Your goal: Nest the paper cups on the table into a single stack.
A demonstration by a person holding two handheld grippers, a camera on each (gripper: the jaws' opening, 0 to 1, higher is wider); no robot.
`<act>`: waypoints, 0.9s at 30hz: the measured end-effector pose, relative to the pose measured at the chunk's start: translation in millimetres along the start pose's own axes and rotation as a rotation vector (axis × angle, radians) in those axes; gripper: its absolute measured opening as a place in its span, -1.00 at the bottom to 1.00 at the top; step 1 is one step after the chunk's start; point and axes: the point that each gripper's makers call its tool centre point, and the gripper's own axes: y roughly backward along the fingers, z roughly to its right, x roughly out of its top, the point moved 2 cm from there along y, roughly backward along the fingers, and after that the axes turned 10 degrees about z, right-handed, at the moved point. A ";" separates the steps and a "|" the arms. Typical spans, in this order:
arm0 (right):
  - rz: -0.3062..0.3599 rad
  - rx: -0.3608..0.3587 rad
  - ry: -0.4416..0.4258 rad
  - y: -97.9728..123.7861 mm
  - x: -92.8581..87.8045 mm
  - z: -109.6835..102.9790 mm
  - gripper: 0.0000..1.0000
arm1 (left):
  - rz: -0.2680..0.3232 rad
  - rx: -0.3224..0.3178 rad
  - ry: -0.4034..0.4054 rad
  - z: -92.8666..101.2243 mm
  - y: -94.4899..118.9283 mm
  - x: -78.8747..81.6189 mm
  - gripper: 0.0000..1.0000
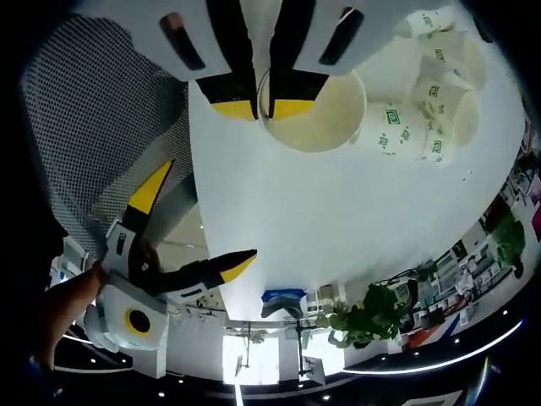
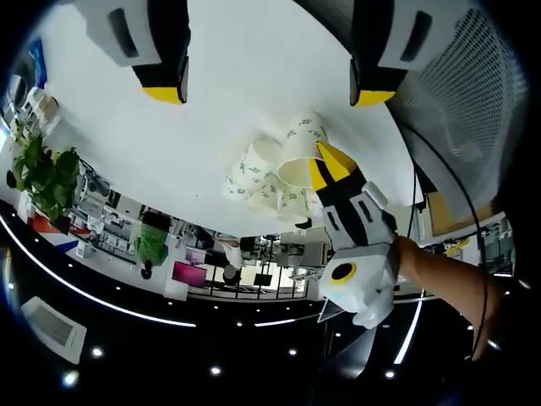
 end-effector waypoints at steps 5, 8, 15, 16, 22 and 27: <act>-0.006 0.005 -0.001 0.0 -1.4 -1.0 0.55 | -0.001 -0.005 0.005 1.5 -1.6 0.6 -0.94; -0.007 0.007 -0.001 0.1 -1.7 -1.5 0.55 | -0.008 -0.009 0.004 2.6 -3.0 0.4 -0.94; 0.013 0.009 -0.003 0.0 1.6 -1.6 0.59 | -0.025 0.004 -0.016 1.1 -2.1 -0.9 -0.95; 0.016 0.009 -0.005 0.1 2.2 -1.7 0.59 | -0.025 0.004 -0.017 0.9 -1.5 -1.1 -0.95; 0.012 0.011 -0.004 -0.4 1.7 -1.7 0.58 | -0.041 0.026 -0.033 -7.1 6.9 -4.4 -0.97; 0.009 0.014 -0.003 -0.6 1.6 -2.2 0.58 | -0.044 0.061 -0.019 -16.7 15.1 -4.5 -0.98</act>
